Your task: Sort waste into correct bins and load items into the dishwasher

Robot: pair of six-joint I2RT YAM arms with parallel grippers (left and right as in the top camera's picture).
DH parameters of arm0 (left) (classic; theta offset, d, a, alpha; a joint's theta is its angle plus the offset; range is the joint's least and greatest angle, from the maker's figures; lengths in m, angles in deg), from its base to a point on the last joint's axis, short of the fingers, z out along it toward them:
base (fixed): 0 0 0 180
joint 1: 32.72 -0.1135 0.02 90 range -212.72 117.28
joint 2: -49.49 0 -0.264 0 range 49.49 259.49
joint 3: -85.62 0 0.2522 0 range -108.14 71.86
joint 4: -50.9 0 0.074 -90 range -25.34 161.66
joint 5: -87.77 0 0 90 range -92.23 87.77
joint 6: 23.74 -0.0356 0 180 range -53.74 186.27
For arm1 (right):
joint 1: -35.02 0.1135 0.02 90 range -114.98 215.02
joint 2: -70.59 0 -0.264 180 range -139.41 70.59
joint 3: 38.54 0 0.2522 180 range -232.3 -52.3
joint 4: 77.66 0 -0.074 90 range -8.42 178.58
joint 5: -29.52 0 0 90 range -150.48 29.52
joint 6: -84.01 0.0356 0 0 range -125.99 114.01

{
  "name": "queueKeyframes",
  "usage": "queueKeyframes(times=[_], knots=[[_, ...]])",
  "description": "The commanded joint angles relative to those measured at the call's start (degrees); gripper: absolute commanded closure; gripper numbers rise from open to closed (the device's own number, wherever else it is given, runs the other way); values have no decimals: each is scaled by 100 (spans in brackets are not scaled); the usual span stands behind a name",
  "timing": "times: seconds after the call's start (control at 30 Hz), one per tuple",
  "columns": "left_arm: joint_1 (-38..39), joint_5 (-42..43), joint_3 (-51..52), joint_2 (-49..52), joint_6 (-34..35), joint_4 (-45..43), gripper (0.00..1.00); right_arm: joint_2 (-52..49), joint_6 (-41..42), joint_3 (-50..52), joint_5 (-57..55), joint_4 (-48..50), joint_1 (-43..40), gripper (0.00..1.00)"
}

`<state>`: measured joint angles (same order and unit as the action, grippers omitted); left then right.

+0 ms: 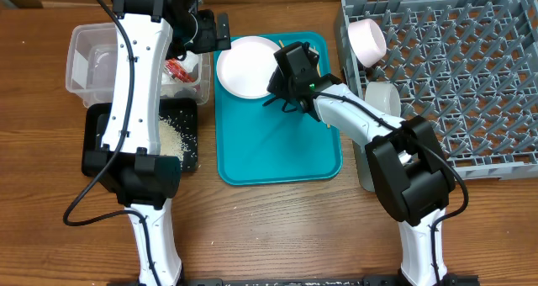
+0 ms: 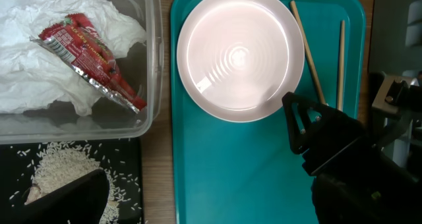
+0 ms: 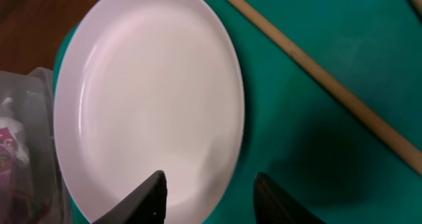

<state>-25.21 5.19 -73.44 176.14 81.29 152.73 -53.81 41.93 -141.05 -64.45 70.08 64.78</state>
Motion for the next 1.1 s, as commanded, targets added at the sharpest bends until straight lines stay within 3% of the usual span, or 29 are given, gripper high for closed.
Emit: queueKeyframes(times=[0.0, 0.23, 0.37, 0.47, 0.63, 0.87, 1.07], knots=[[35, -37, -107, -42, 0, -4, 0, -269, 179, -72, 0, 105, -13, 57], [39, -37, -107, -42, 0, -4, 0, -492, 313, -98, 0, 310, -15, 63], [39, -39, -107, -42, 0, -4, 0, -490, 313, -101, 44, 175, -15, 79], [39, -37, -107, -42, 0, -4, 0, -420, 308, -101, 313, -551, -37, 96], [39, -37, -107, -42, 0, -4, 0, -55, 24, -101, 326, -1226, -221, 96], [39, -37, -107, -42, 0, -4, 0, 1110, -1631, -101, 201, -1416, -463, 96], [39, -37, -107, -42, -2, -4, 0, 2461, -3193, -101, -544, -1523, -758, 96]])
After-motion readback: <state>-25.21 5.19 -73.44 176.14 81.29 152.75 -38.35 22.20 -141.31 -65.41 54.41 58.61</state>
